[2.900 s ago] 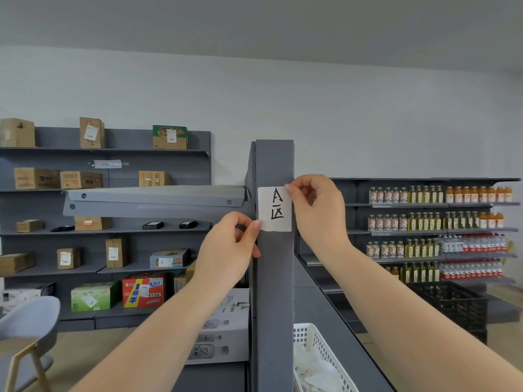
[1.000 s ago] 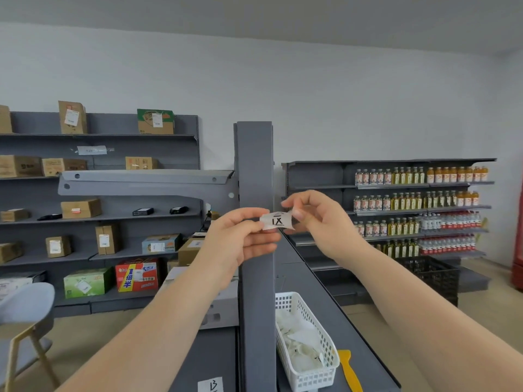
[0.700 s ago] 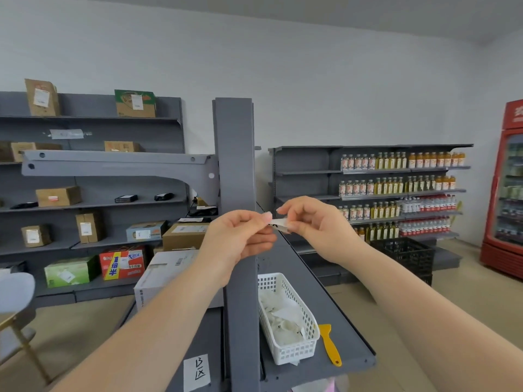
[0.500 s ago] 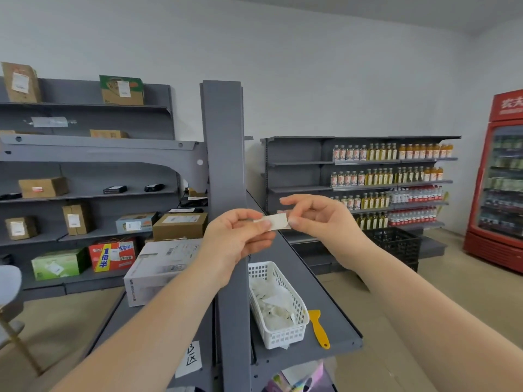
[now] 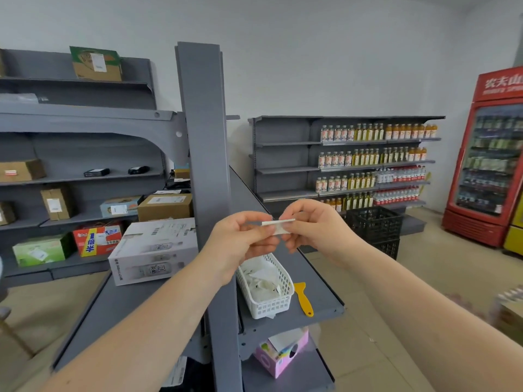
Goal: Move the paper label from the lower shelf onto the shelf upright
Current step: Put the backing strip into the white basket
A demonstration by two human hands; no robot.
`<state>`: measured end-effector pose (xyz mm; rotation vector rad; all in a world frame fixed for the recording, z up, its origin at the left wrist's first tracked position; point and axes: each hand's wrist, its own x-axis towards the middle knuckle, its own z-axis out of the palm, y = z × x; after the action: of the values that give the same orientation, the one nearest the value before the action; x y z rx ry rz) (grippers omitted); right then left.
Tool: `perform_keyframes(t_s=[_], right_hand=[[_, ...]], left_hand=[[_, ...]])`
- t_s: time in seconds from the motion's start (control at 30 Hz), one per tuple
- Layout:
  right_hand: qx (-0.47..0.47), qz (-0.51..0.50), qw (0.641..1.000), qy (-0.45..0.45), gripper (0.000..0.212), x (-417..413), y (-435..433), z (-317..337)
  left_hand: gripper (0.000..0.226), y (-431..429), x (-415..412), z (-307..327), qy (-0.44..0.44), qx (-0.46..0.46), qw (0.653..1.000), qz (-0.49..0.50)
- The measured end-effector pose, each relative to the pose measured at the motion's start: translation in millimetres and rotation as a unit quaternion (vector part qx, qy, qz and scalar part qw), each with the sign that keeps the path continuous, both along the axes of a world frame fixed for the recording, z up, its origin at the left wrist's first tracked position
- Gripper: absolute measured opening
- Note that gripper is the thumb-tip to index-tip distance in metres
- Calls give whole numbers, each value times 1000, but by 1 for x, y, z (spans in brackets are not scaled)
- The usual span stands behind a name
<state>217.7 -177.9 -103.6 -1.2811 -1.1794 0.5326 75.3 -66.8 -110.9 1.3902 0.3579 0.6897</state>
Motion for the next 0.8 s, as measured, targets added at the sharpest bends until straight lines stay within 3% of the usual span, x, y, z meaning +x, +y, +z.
perform_keyframes(t_s=[0.13, 0.27, 0.43, 0.57, 0.67, 0.73, 0.8], right_hand=[[20, -15, 1000, 4, 25, 3, -4, -9], [30, -53, 998, -16, 20, 7, -2, -14], [11, -35, 999, -27, 3, 12, -3, -21], [-40, 61, 997, 25, 12, 23, -9, -28], [-60, 159, 981, 99, 32, 36, -18, -27], [-78, 116, 984, 110, 38, 38, -18, -27], [-121, 50, 990, 46, 29, 30, -14, -29]], left_hand=[[13, -2, 5, -5, -2, -79, 995, -62], [16, -2, 9, -3, 2, -120, 989, -88], [7, -5, 16, -9, 25, -78, 996, -39], [16, -4, 17, -14, 37, -75, 996, -20], [19, -5, 16, -18, 38, -51, 998, 10], [21, -5, 16, -20, 47, -25, 998, 18], [23, -7, 16, -22, 63, -6, 998, 16]])
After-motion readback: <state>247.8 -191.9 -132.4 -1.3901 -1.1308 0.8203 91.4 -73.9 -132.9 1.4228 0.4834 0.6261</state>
